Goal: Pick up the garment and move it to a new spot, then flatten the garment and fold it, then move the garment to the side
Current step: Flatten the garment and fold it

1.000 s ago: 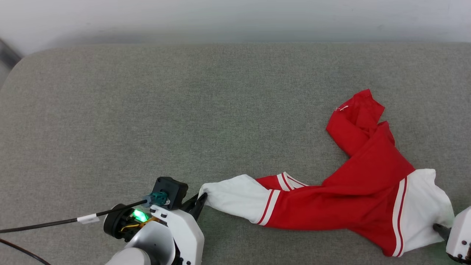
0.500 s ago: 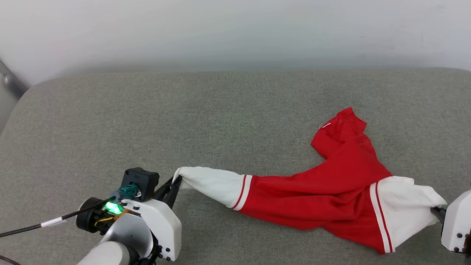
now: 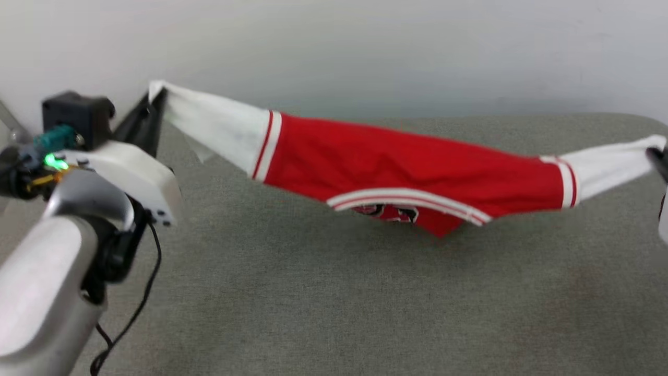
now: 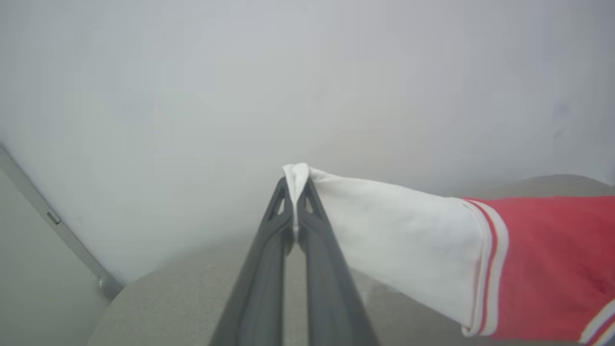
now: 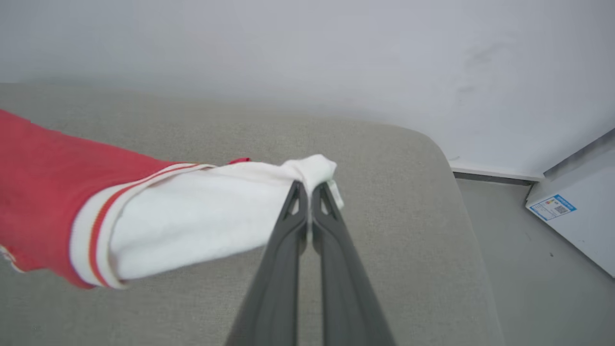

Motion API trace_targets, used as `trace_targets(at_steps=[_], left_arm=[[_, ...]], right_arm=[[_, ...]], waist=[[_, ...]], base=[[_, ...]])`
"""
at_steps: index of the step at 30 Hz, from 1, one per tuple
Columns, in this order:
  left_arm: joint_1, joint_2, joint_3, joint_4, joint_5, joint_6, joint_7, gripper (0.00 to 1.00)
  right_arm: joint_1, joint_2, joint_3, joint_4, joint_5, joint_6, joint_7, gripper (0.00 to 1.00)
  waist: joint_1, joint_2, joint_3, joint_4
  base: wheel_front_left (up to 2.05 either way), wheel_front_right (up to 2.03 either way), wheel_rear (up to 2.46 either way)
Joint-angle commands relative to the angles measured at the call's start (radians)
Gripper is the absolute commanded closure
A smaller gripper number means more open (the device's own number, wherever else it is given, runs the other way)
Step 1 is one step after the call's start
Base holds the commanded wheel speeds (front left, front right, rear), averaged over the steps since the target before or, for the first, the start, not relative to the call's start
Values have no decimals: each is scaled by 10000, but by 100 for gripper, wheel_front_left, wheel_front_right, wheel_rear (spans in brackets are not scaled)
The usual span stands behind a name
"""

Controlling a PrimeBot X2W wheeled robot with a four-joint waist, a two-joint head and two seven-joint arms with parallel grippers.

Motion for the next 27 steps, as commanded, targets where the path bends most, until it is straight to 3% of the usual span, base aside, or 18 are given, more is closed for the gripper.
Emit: trace_targets(at_steps=[1, 13, 19, 27], left_arm=[[-838, -2, 211, 349, -4, -159, -73, 100], [-6423, -375, 613, 3554, 711, -1295, -791, 100], [-8841, -311, 859, 4890, 1092, -1588, -1451, 100], [-10534, -336, 1134, 5756, 1128, -1790, -2075, 100]], right_arm=[[-891, -262, 131, 177, -76, -3, -146, 100], [-6769, -976, 1246, 2372, -766, -5, -2136, 100], [-9344, -869, 1829, 3515, -1377, -6, -3779, 100], [-11473, -502, 2282, 4829, -2028, -6, -5409, 100]], waist=[[0, -1, 274, -34], [0, -1, 2782, -295], [0, -1, 4199, -618], [0, -1, 5546, -891]], base=[[0, 0, 0], [0, 0, 0], [0, 0, 0], [0, 0, 0]])
